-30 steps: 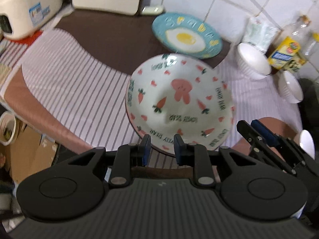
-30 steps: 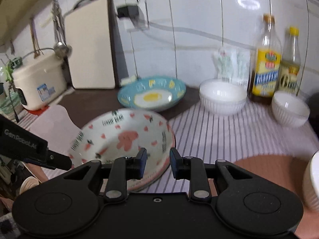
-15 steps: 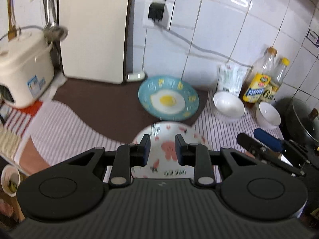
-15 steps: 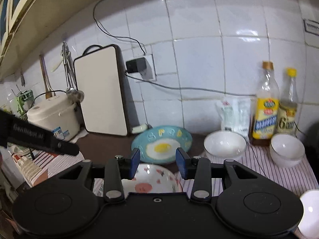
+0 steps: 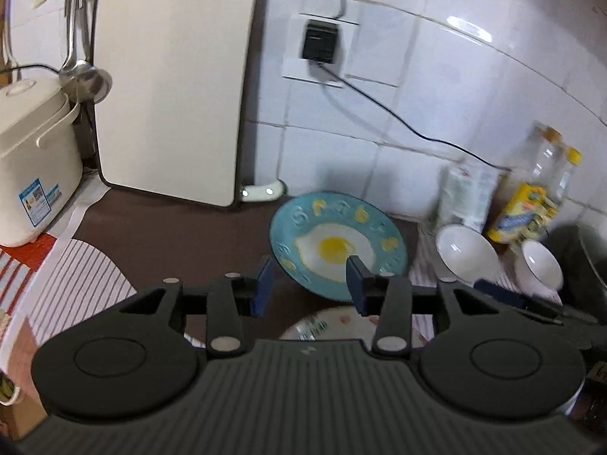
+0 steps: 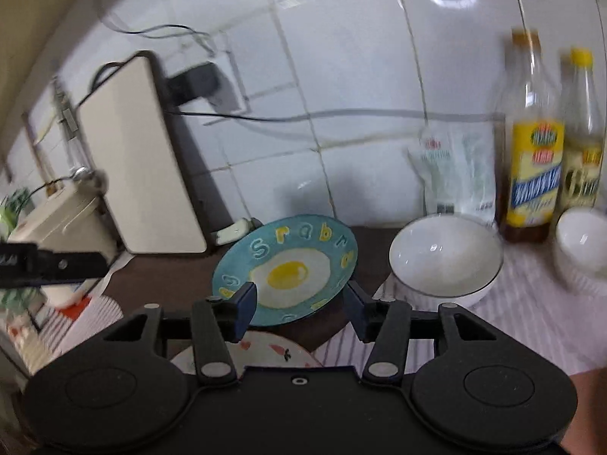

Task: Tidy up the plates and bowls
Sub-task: 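Move both grippers to the blue Srabrs plate rim and close them, then lift the blue plate and carry it toward the pink plate, then lower the blue plate onto the pink plate, then open both grippers and withdraw them from the plate stack, then move both grippers to the white bowl rim and close them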

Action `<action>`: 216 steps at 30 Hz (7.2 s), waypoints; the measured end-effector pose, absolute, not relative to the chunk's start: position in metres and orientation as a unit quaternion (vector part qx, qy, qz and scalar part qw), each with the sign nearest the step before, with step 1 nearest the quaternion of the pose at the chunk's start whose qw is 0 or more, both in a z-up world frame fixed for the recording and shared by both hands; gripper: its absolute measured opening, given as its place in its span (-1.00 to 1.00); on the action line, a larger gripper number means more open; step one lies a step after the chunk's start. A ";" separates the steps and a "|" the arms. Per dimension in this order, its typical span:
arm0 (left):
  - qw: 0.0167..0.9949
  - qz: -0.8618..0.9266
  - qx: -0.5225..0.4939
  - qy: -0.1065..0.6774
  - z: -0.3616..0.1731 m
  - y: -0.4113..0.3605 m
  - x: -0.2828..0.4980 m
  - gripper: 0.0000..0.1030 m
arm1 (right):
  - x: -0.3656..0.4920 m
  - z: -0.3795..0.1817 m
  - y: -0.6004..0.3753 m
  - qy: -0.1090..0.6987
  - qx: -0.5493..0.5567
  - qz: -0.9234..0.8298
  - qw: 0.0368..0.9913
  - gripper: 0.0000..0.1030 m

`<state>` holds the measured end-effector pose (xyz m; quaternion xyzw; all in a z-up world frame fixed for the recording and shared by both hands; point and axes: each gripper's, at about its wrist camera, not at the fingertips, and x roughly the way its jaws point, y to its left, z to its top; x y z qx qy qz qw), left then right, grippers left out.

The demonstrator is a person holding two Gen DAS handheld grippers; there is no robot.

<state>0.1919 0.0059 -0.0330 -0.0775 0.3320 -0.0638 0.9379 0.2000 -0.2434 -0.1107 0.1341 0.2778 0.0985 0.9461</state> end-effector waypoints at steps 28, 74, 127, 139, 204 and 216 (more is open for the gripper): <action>0.872 -0.105 -0.112 0.465 -0.171 0.026 0.364 -0.68 | 0.337 -0.185 -0.216 0.436 0.177 0.031 0.882 0.21; 0.894 -0.116 -0.031 0.431 -0.033 -0.016 0.156 -0.72 | 0.119 -0.091 -0.250 0.340 0.250 0.080 0.903 -0.58; 0.822 -0.071 -0.054 0.563 -0.120 -0.018 0.158 -0.62 | 0.118 -0.149 -0.200 0.456 0.108 0.028 0.883 -0.38; 0.825 -0.052 -0.027 0.562 -0.121 -0.029 0.159 -0.61 | 0.127 -0.154 -0.189 0.424 0.018 0.030 0.905 -0.34; 0.833 -0.337 -0.009 0.439 -0.108 -0.332 0.125 0.11 | -0.007 -0.197 -0.397 0.278 0.051 -0.140 0.949 0.71; 0.804 -0.348 -0.013 0.482 -0.147 -0.373 0.150 0.03 | 0.018 -0.221 -0.419 0.274 0.065 -0.161 0.946 0.84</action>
